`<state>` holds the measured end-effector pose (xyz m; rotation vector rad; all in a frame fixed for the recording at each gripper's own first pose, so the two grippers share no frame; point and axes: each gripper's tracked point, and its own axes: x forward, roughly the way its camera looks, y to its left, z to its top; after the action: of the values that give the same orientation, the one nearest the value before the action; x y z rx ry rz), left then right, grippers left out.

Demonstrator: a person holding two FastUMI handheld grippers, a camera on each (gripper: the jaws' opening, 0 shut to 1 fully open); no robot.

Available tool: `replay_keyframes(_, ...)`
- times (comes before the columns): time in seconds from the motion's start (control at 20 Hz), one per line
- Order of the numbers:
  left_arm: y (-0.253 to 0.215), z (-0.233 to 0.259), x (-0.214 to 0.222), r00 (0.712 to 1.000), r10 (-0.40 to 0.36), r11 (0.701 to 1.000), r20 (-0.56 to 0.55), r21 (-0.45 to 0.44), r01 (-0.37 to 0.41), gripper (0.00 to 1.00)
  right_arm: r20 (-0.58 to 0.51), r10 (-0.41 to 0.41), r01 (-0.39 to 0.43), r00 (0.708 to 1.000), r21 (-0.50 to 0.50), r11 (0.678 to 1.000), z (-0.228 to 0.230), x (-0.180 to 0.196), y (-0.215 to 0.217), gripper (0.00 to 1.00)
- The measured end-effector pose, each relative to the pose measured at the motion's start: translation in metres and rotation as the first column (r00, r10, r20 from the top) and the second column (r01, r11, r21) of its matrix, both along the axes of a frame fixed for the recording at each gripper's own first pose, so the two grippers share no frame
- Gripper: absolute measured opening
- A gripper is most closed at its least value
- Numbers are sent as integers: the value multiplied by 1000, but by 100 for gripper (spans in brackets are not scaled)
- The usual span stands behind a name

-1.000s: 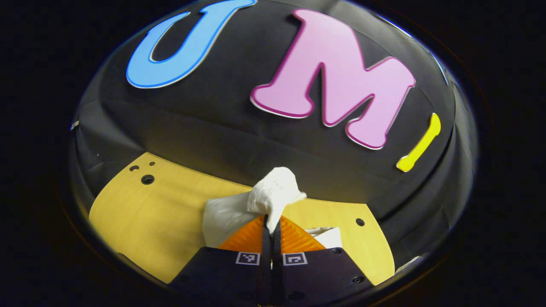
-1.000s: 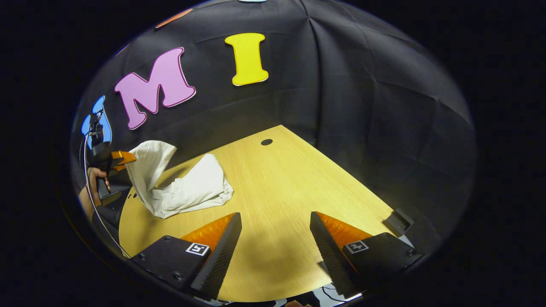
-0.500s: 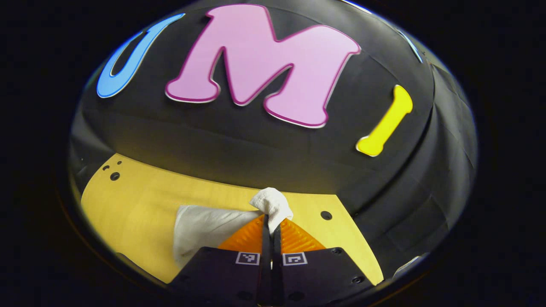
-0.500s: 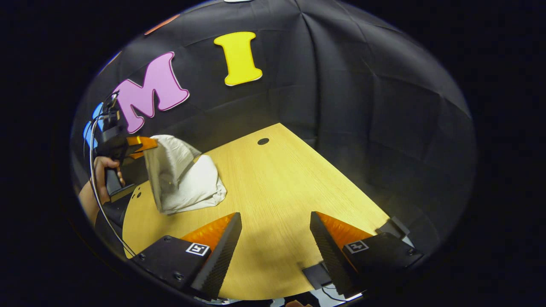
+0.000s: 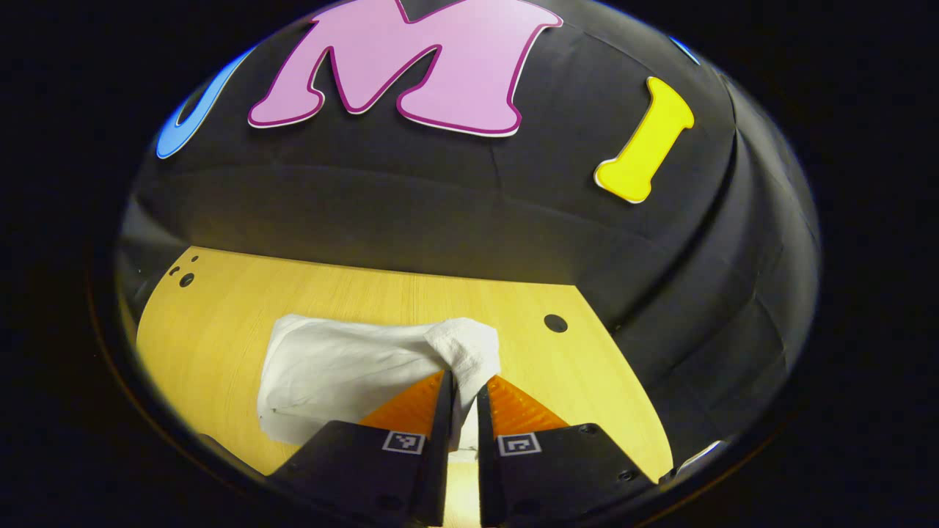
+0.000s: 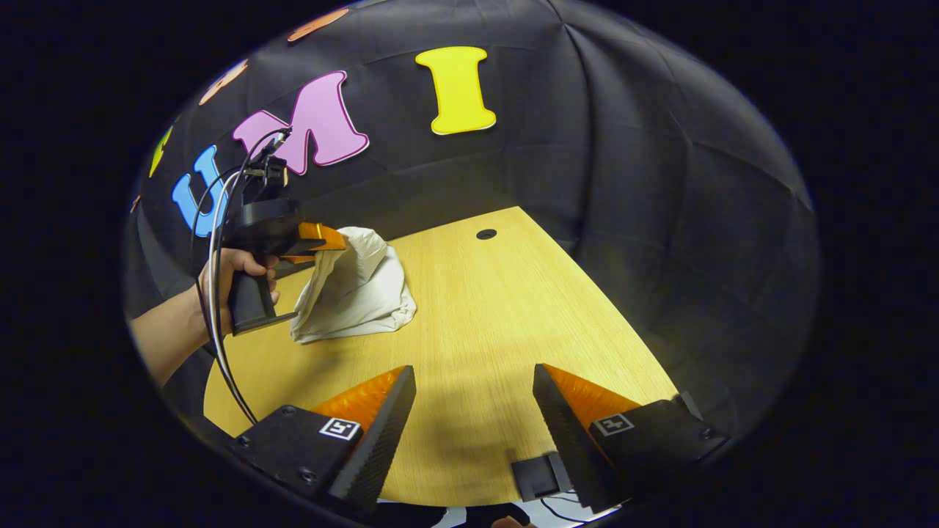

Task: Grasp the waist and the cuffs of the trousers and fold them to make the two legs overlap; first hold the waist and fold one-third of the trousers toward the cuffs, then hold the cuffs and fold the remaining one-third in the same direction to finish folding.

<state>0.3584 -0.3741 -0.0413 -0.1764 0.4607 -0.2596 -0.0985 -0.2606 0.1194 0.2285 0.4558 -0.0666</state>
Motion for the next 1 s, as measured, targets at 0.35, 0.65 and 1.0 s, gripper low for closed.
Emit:
replay_keyframes(0.35, 48, 11, -56, 997, 7, 996, 74, 94, -14, 88, 66, -50, 50, 997, 1, 999, 14, 6, -2, 99)
replay_keyframes(0.65, 147, 50, -177, 976, 102, 991, 193, 68, -117, 96, 149, 12, -5, 989, -49, 999, 55, -4, 51, 99)
replay_keyframes(1.0, 242, 48, -295, 937, 206, 968, 280, 81, -237, 96, 239, 86, -59, 967, -118, 991, 107, -57, 114, 99)
